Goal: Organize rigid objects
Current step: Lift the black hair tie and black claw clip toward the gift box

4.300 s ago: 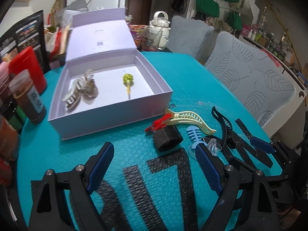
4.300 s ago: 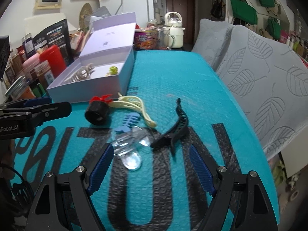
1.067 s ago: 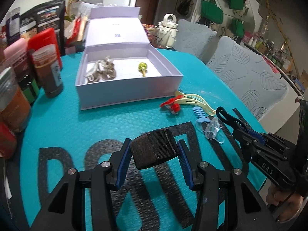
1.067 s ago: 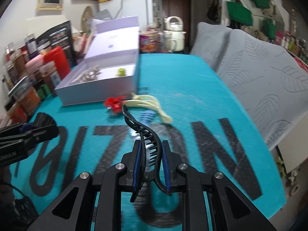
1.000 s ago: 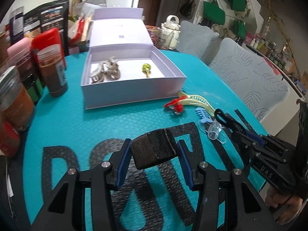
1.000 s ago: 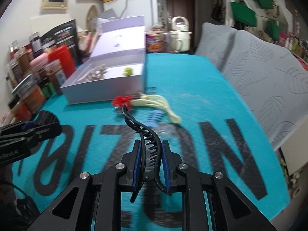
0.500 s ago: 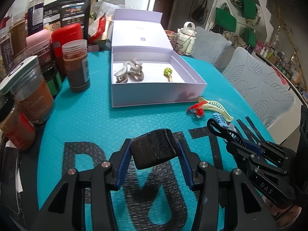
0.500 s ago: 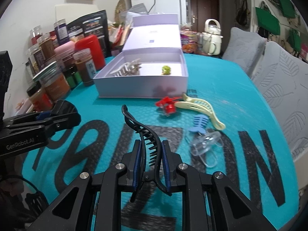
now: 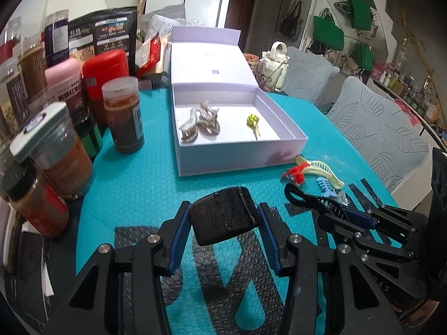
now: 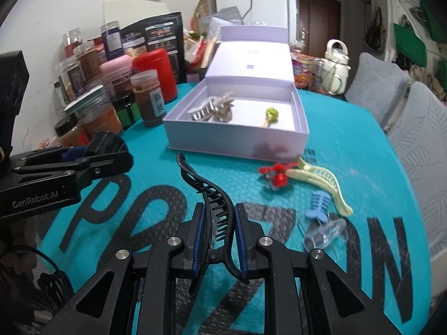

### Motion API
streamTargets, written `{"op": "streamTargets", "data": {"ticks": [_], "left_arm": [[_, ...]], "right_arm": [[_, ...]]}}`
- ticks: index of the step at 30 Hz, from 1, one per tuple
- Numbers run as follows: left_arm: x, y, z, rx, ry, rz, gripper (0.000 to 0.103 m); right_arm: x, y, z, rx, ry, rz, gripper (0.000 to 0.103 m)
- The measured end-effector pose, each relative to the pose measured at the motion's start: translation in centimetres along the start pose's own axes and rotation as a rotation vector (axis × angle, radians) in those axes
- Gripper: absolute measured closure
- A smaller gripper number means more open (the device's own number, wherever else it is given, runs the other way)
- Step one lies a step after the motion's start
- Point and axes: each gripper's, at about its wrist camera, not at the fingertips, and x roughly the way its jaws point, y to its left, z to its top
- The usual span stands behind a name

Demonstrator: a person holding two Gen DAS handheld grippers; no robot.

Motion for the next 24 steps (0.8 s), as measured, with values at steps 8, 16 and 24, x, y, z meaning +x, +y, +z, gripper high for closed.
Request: {"op": "streamTargets", "data": {"ticks": [8,16,24], "left_arm": [[-0.2,0.1,2.3,0.022,-0.029,0.008,0.056],[-0.2,-0.1,4.9,0.047,-0.058,0.011,0.056],[0.6,-0.8,7.8,0.081,-0.085,0.000,0.056]], "right_arm": [[-0.1,0.5,2.5,-0.037,-0.024,0.031,0.083],[-0.2,0.0,5.2,-0.053,-0.057,0.047,0.083],[0.2,-1.1,7.9,-0.058,-0.088,0.045,0.083]]}}
